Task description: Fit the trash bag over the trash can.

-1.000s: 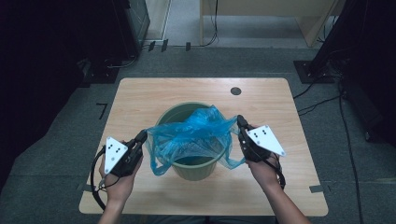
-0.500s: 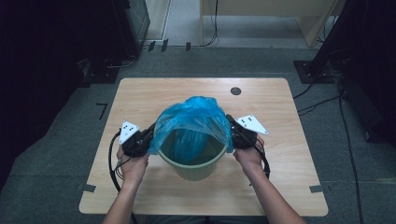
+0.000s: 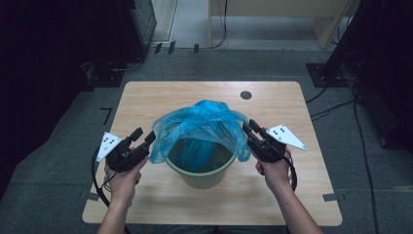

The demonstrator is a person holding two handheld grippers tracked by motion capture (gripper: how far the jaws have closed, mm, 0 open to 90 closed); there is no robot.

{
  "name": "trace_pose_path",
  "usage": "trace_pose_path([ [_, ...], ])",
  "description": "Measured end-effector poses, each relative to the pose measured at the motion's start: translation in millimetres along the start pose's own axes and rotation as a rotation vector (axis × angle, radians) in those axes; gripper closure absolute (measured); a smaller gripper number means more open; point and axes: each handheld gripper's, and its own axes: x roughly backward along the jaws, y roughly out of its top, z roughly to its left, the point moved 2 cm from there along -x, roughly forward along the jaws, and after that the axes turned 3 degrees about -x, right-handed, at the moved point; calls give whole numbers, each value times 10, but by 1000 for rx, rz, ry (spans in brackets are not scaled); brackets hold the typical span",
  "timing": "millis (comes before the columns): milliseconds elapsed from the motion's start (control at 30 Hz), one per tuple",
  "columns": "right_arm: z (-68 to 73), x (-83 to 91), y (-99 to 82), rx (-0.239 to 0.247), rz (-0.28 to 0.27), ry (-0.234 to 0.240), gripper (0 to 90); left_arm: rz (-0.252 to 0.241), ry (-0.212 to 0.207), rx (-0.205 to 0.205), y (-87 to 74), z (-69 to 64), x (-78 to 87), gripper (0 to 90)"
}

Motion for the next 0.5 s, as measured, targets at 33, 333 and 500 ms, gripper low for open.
trace_pose_path([
  [33,18,13,9,12,0,4,751,-12,-14,-3,23,-16,39,436],
  [333,83,18,-9,45,16,-29,855,-74,-149,-73,166,-443,289,363],
  [500,39,-29,-2,28,-2,-26,741,14,-188,-172,100,-691,212,331],
])
